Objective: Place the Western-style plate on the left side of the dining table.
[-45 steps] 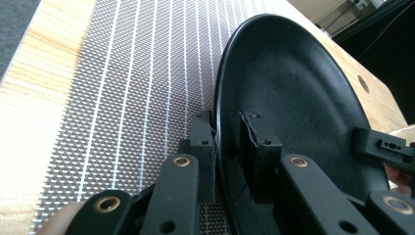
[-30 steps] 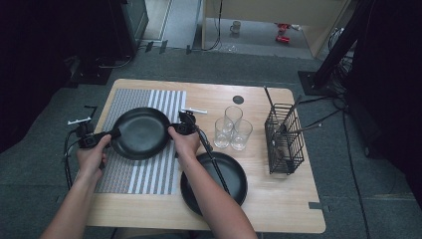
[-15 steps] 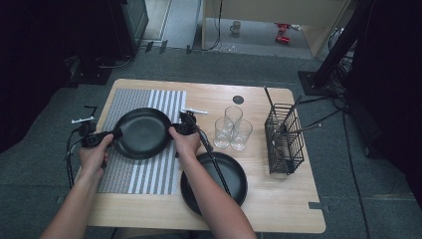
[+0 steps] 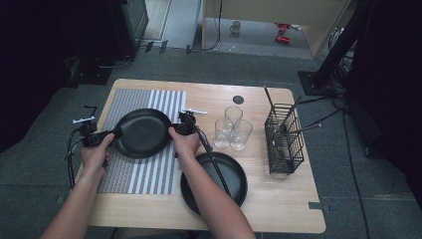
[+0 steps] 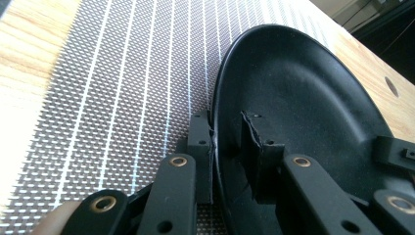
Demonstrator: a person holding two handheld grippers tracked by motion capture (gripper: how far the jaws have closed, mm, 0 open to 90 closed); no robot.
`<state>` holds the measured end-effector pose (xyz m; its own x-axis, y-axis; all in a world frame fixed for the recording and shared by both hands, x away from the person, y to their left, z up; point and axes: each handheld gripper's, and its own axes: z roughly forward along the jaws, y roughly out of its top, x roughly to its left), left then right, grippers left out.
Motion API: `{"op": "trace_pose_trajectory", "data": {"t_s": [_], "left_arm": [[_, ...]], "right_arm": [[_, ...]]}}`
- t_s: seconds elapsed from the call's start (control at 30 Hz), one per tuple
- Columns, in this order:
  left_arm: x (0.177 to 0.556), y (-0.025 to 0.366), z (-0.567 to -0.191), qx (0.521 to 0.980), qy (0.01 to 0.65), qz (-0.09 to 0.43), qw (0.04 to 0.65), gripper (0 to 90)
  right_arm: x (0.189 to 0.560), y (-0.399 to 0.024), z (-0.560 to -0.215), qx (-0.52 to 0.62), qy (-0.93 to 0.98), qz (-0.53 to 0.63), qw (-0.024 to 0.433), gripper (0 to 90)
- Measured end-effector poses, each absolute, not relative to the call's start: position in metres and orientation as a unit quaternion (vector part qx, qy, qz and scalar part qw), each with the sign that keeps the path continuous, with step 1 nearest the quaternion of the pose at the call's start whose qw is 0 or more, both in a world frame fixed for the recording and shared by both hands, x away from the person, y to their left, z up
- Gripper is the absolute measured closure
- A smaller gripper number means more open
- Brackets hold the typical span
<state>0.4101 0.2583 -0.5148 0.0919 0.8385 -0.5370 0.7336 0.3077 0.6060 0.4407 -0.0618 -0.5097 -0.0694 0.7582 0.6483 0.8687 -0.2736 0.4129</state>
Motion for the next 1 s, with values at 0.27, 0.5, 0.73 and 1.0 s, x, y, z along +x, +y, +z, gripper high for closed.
{"op": "trace_pose_trajectory", "data": {"t_s": [0.27,0.5,0.73,1.0], "left_arm": [[0.4094,0.2587,-0.5163,0.583,0.672,0.067,0.451,76.4],[0.4072,0.2586,-0.5156,0.584,0.664,0.076,0.46,72.2],[0.4049,0.2608,-0.5161,0.571,0.67,0.077,0.467,75.4],[0.4045,0.2636,-0.5168,0.565,0.676,0.077,0.467,78.8]], "right_arm": [[0.4397,-0.0572,-0.5125,-0.682,-0.597,-0.419,0.053,80.4],[0.4393,-0.057,-0.5114,-0.673,-0.609,-0.417,0.044,80.1],[0.4375,-0.0564,-0.5081,-0.677,-0.61,-0.41,0.035,81.2],[0.4377,-0.0563,-0.5086,-0.674,-0.61,-0.416,0.04,81.8]]}}
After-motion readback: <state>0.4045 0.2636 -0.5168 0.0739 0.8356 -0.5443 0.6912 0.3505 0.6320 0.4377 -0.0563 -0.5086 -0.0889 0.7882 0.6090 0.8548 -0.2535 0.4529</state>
